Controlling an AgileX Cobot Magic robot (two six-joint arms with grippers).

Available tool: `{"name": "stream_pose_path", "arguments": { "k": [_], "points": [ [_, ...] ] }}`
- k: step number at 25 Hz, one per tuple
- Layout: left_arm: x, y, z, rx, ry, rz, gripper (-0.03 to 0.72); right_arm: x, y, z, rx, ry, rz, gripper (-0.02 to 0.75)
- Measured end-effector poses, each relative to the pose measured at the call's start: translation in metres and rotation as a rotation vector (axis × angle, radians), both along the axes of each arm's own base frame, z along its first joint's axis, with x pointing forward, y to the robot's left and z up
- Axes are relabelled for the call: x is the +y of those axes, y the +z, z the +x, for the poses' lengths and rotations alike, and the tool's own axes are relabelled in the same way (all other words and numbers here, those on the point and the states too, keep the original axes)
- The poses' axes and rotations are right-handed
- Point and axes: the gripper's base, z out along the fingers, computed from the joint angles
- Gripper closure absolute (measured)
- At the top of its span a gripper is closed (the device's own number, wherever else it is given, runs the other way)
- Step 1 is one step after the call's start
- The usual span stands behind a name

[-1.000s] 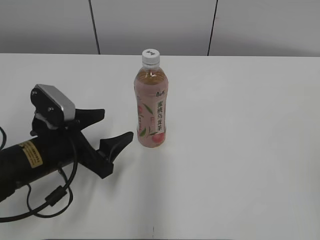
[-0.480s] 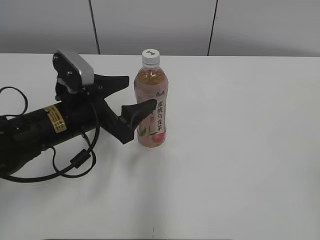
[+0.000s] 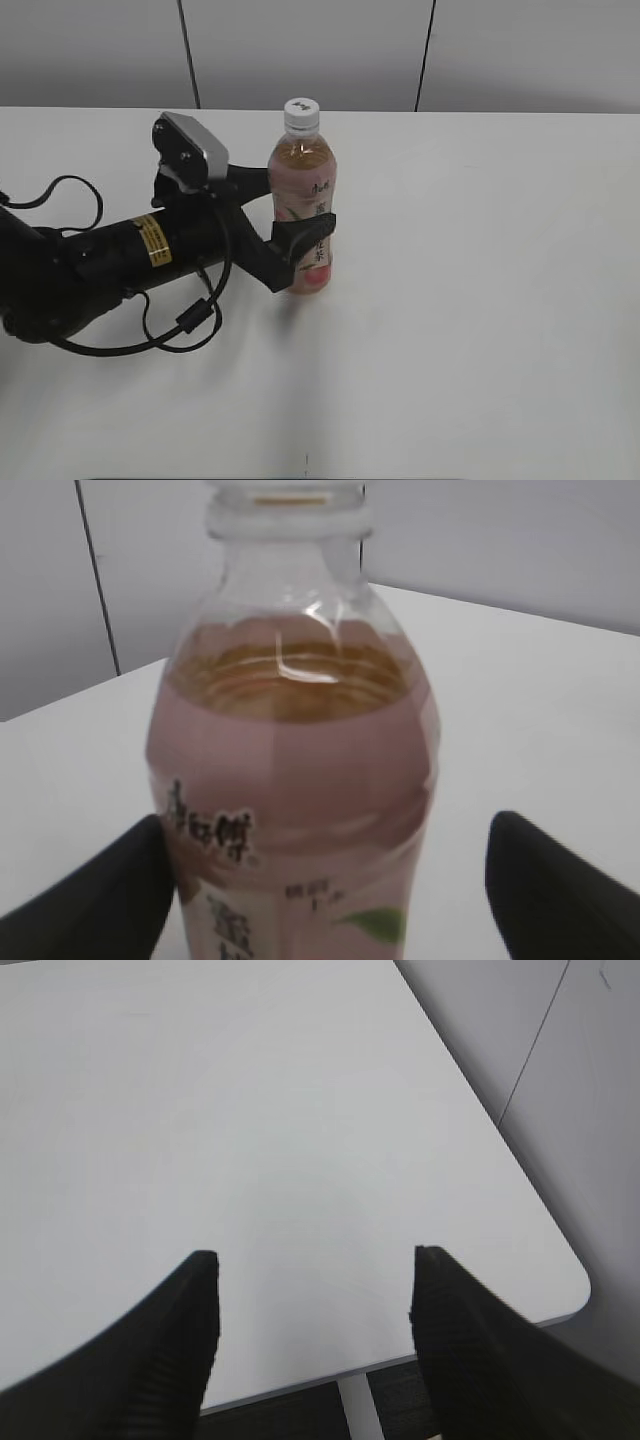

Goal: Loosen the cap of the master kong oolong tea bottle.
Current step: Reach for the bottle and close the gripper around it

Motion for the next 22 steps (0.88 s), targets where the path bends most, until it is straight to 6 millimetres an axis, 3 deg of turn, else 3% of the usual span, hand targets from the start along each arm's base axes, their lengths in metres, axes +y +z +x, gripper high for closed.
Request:
{"name": "stream_pose_path", "arguments": {
  "k": [14,22],
  "points": [
    [-0.004,-0.010,0.011,0.032,0.031,0.029,0.178,0.000,0.000,0.000,0.000,0.000,0.000,0.278],
    [-0.006,-0.028,0.015,0.064,0.032,0.033,0.182,0.000,0.000,0.000,0.000,0.000,0.000,0.278]
  ]
}}
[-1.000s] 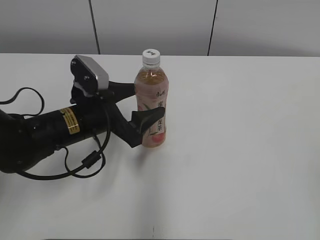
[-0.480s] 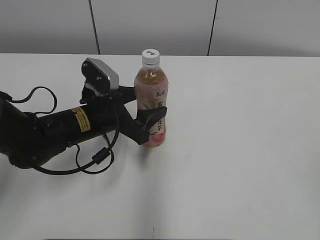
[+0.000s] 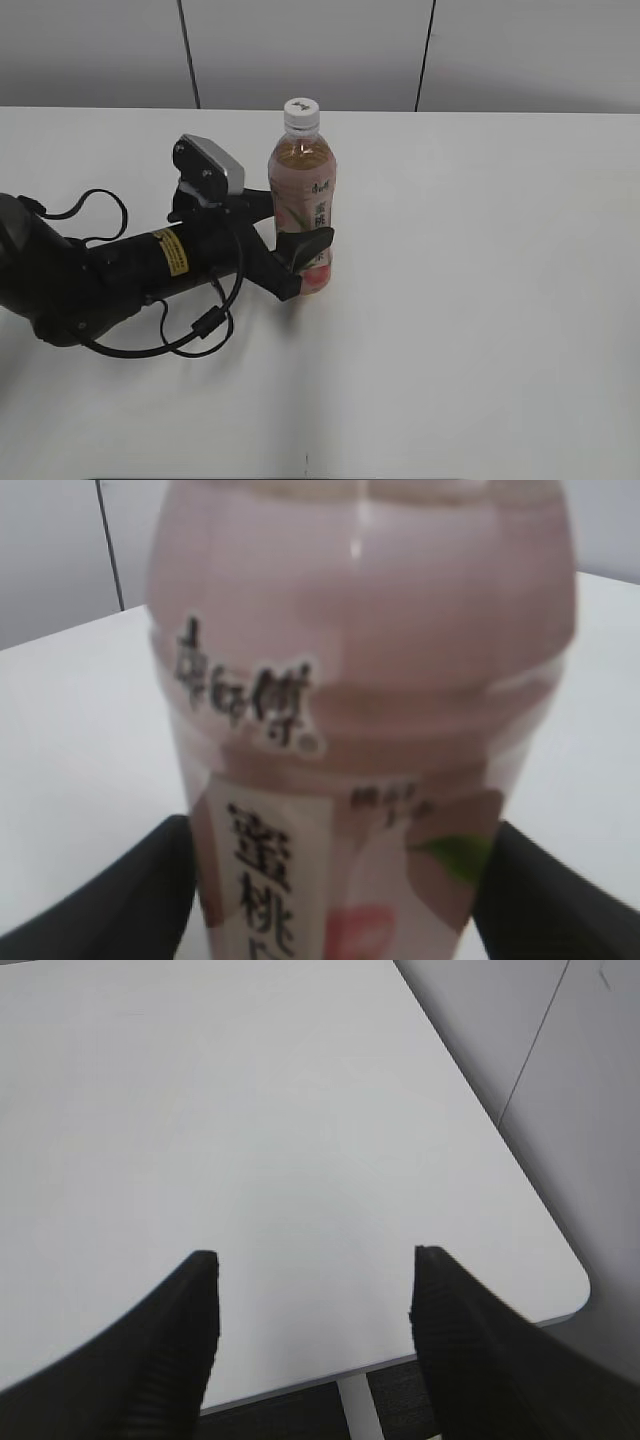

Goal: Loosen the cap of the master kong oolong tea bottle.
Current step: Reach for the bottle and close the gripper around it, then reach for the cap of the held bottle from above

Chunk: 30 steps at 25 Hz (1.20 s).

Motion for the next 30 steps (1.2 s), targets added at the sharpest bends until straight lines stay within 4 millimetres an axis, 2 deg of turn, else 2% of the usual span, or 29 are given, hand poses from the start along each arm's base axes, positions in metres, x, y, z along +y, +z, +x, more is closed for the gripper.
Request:
{"name": "stream_pose_path", "arguments": {
  "k": [3,8,18,26,30],
  "points": [
    [0.000,0.001,0.000,-0.003,0.000,-0.006,0.211,0.000,0.000,0.000,0.000,0.000,0.000,0.278],
    [0.000,0.001,0.000,-0.007,-0.001,-0.011,0.316,0.000,0.000,0.000,0.000,0.000,0.000,0.278],
    [-0.001,0.003,-0.001,-0.014,-0.018,-0.010,0.316,0.000,0.000,0.000,0.000,0.000,0.000,0.278],
    [-0.003,0.024,-0.006,-0.053,-0.097,0.080,0.316,0.000,0.000,0.000,0.000,0.000,0.000,0.278],
    [-0.002,0.029,-0.008,-0.054,-0.114,0.137,0.316,0.000,0.000,0.000,0.000,0.000,0.000,0.278]
  ]
}}
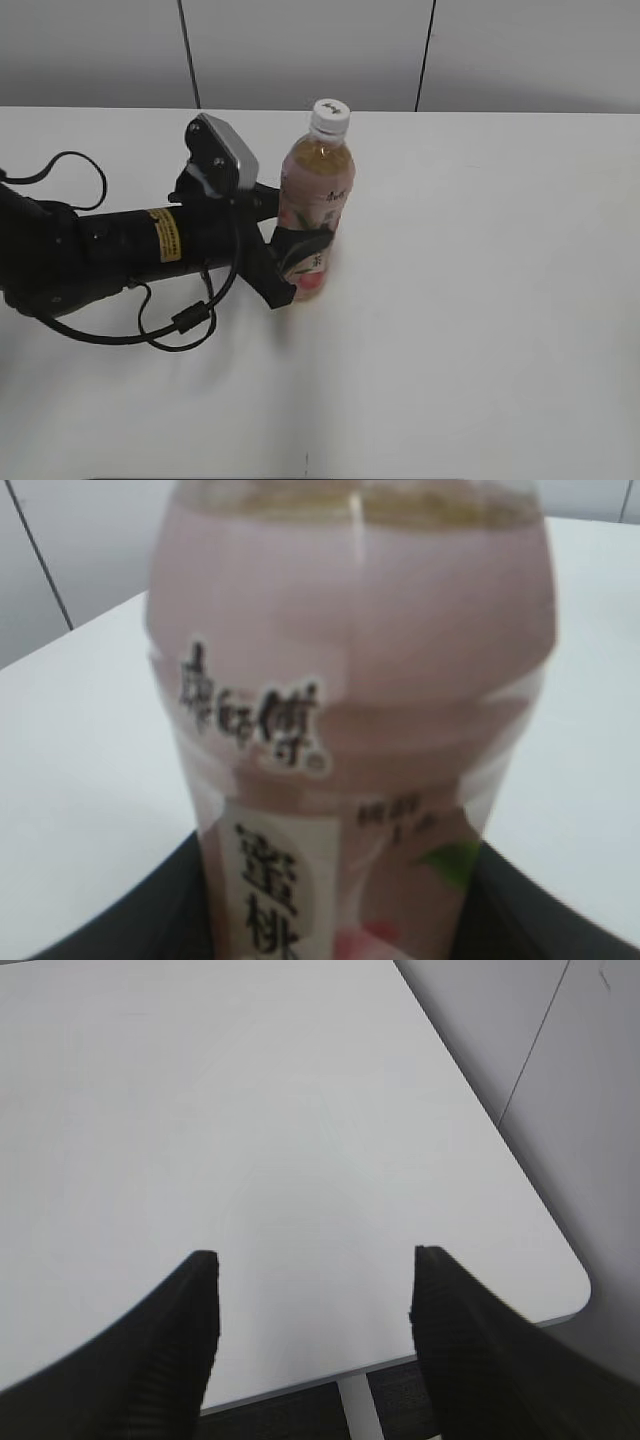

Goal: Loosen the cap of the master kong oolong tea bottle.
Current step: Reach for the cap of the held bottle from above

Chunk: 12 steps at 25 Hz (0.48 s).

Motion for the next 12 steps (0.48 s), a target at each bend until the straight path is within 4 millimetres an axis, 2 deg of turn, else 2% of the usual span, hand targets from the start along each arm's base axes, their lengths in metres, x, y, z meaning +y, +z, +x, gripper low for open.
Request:
{"name": "stream_pose_path", "arguments": {
  "k": [8,10,12],
  "points": [
    [0.005,0.011,-0.002,-0.005,0.004,0.110,0.316,0.003,0.000,0.000,-0.005,0.020,0.035,0.278],
    [0.005,0.011,-0.002,-0.004,0.004,0.123,0.316,0.007,0.000,0.001,-0.008,0.057,0.055,0.278],
    [0.005,0.010,-0.002,-0.003,-0.003,0.135,0.316,0.016,0.003,0.011,0.025,0.166,0.088,0.279]
  ]
}}
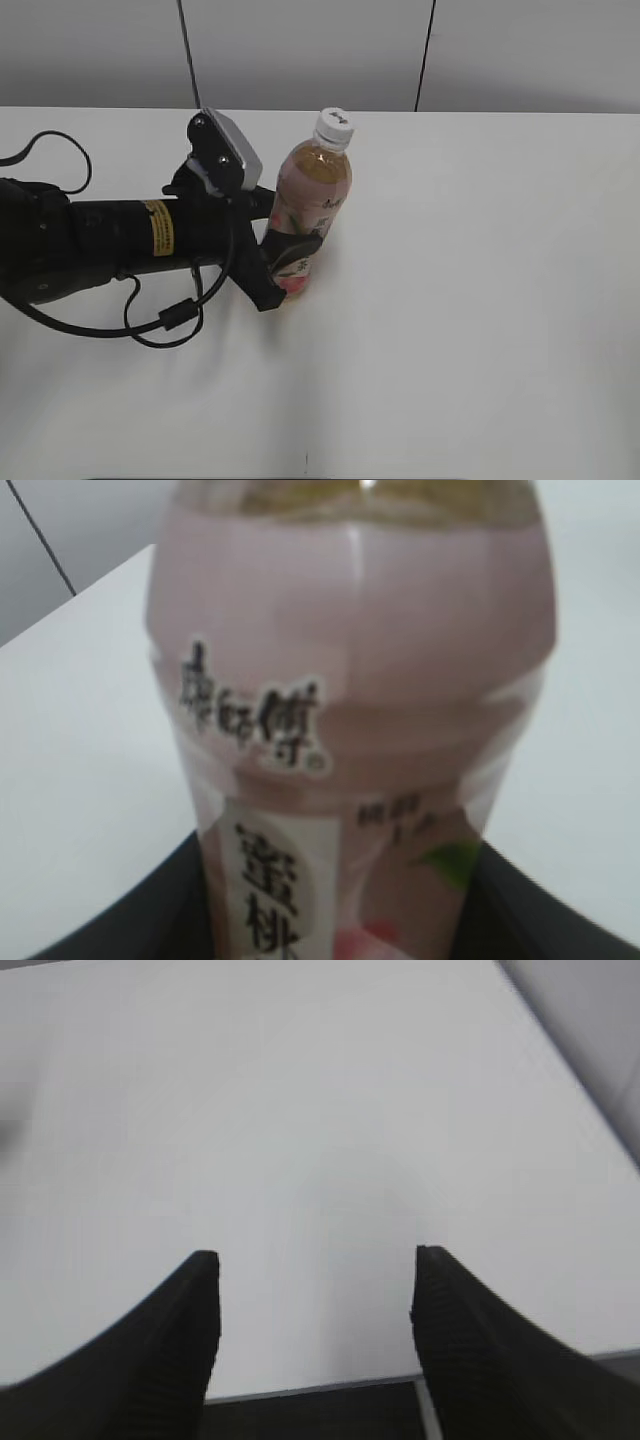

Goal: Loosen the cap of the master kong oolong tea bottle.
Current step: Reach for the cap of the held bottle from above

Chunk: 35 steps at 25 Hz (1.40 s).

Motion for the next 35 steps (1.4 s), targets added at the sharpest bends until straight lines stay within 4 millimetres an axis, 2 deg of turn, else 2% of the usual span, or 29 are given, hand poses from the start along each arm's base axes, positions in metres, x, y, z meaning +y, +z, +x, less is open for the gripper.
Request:
{"name": "stream_pose_path", "arguments": {
  "k": [6,11,14,16,20,24,29,35],
  "points": [
    [0.003,0.002,-0.001,0.004,0.003,0.062,0.316,0.015,0.012,0.063,0.186,0.261,0.137,0.300],
    [0.003,0.010,-0.002,-0.019,-0.001,0.056,0.316,0.018,0.047,0.123,0.253,0.367,0.224,0.301],
    [0.002,0.012,-0.002,-0.025,-0.004,0.053,0.316,0.026,0.060,0.163,0.329,0.448,0.263,0.301],
    [0.001,0.012,-0.003,-0.026,-0.007,0.052,0.316,0.042,0.068,0.182,0.356,0.541,0.270,0.302],
    [0.000,0.013,-0.004,-0.031,-0.016,0.045,0.316,0.102,0.074,0.219,0.437,0.696,0.229,0.302],
    [0.000,0.013,-0.004,-0.033,-0.023,0.049,0.316,0.153,0.072,0.257,0.562,0.678,0.187,0.302],
    [-0.001,0.012,-0.005,-0.040,-0.045,0.060,0.316,0.181,0.084,0.300,0.679,0.590,0.282,0.303],
    [-0.001,0.012,-0.006,-0.041,-0.049,0.063,0.316,0.200,0.073,0.336,0.749,0.444,0.374,0.303]
  ]
}}
